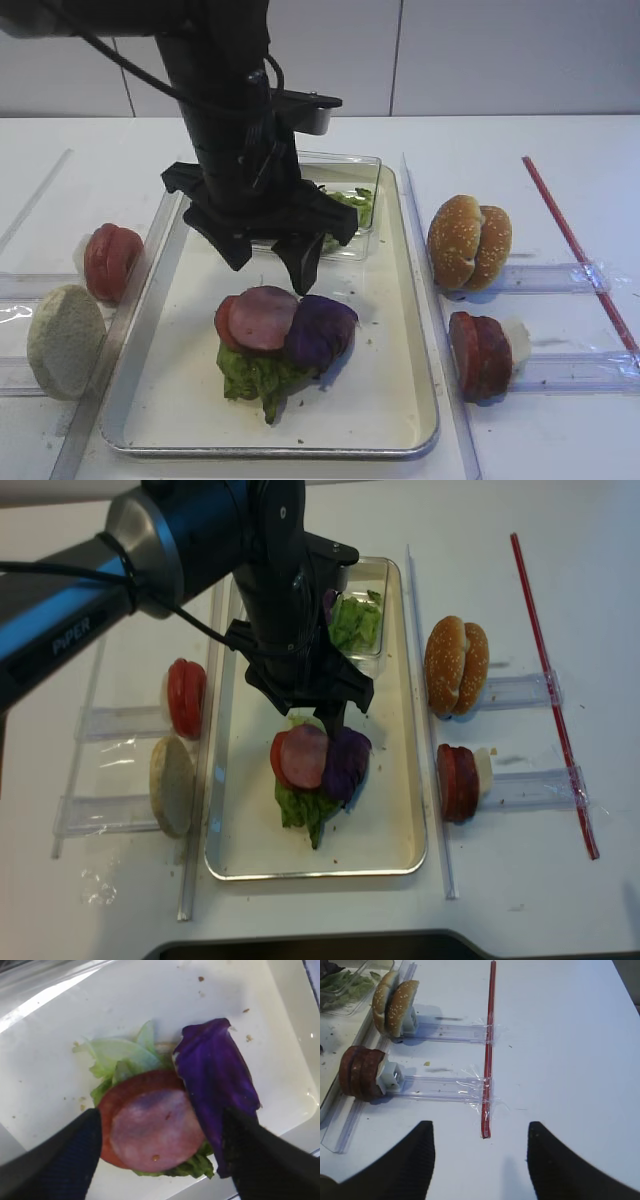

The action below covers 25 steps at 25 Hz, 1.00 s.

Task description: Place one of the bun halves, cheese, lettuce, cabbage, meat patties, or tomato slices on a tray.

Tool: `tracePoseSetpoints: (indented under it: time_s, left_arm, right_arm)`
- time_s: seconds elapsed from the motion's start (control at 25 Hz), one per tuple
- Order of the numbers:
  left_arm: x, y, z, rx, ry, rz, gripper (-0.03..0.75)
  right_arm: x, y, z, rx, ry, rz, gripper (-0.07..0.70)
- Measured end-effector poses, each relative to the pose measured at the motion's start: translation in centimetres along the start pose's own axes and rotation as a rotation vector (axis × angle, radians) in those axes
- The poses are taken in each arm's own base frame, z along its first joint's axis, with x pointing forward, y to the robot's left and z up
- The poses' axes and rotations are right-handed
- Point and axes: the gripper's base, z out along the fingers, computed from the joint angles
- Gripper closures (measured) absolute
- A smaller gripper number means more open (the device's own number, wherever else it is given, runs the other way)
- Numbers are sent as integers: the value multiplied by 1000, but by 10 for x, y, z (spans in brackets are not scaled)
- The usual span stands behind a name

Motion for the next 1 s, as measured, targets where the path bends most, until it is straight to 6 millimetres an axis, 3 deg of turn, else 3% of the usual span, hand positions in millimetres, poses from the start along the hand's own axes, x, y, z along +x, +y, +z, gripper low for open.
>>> tracePoseSetpoints:
  time_s: [0.52,0.76,1.0]
  left_arm:
    - [1,7,-9,-45,-28,-15,235]
    - [3,36,-29,-51,-80,-99,235]
    - [15,76,-65,-78,-169,-205,235]
  right_arm:
    - [0,0,0,0,0,0,204]
    - [0,0,0,0,0,0,204]
    - [0,0,0,0,0,0,204]
